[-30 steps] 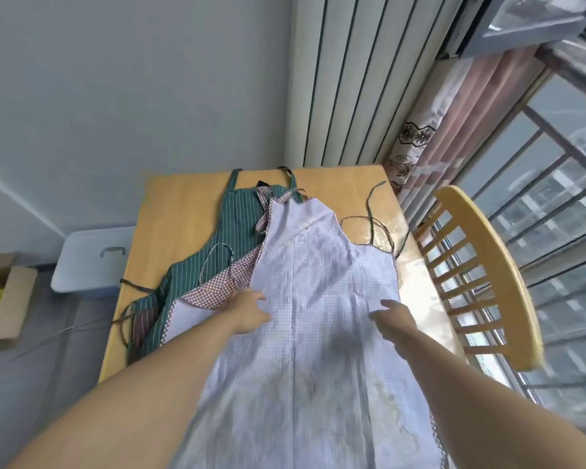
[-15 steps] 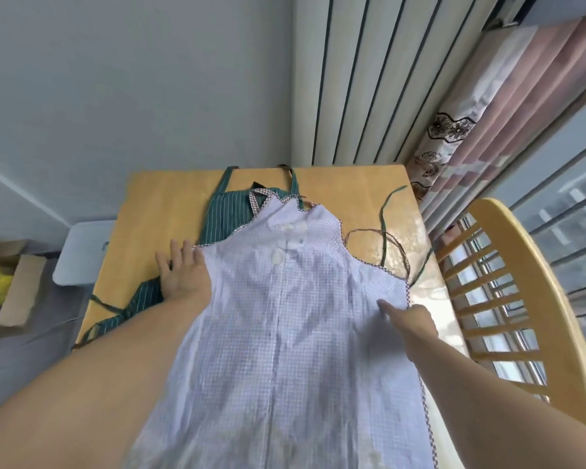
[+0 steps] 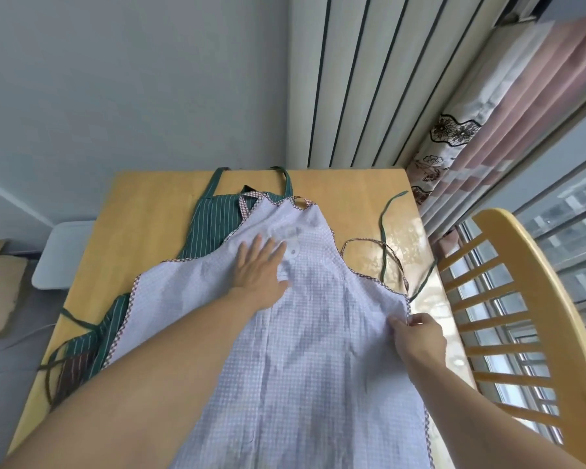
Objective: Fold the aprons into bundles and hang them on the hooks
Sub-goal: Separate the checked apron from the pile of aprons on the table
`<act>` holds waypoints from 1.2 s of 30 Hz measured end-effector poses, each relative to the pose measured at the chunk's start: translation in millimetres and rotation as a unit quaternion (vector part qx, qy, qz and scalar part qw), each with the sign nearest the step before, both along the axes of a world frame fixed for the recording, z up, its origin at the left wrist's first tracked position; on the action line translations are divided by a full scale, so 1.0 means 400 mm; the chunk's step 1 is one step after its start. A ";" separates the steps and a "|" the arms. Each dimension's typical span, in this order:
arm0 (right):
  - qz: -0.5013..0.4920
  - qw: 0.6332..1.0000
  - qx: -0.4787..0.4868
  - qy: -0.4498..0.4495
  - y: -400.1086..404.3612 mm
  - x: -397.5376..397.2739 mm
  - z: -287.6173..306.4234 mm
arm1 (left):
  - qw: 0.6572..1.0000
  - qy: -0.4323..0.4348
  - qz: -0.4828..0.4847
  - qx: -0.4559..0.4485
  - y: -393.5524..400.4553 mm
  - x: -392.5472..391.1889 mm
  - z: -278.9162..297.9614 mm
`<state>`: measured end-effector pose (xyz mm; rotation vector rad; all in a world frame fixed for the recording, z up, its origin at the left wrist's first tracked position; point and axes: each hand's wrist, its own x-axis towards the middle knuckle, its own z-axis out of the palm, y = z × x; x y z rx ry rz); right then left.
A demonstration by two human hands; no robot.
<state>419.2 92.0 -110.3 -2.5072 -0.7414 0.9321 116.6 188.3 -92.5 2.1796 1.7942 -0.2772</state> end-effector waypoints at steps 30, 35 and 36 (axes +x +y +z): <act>0.030 0.988 -0.093 -0.116 -0.561 -0.121 0.219 | 0.976 -0.054 -0.108 -0.181 -0.654 -0.294 -0.008; 0.019 0.981 -0.094 -0.167 -0.575 -0.160 0.267 | 0.979 -0.063 -0.079 -0.176 -0.710 -0.423 0.001; 0.018 0.980 -0.078 -0.179 -0.579 -0.165 0.270 | 0.981 -0.061 -0.069 -0.168 -0.719 -0.449 0.005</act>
